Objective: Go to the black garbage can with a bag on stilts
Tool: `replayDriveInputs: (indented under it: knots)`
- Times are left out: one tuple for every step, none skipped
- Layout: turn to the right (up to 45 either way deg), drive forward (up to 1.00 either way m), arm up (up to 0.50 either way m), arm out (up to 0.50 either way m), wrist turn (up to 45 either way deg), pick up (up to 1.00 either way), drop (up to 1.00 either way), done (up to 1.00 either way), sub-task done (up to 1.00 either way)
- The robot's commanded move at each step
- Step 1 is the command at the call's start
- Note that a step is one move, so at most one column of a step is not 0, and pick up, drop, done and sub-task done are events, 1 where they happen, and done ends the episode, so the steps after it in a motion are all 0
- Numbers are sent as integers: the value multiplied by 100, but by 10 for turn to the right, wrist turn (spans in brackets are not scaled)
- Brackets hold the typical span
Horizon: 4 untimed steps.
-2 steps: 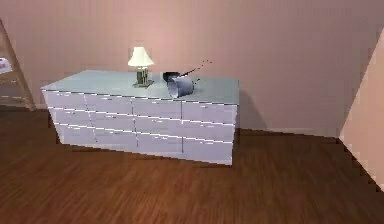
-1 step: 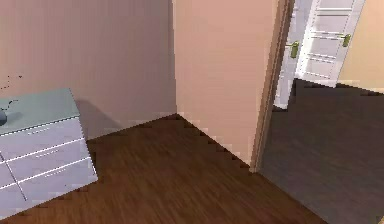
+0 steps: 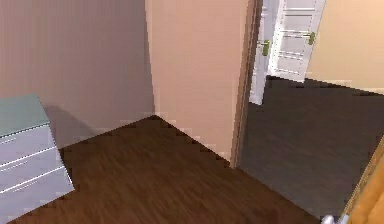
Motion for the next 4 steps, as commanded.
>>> replayDriveInputs:
  knots:
    - [0,50,0,0,0,0,0,0,0]
    - [450,0,0,0,0,0,0,0,0]
    - [0,100,0,0,0,0,0,0,0]
    - [60,0,0,0,0,0,0,0,0]
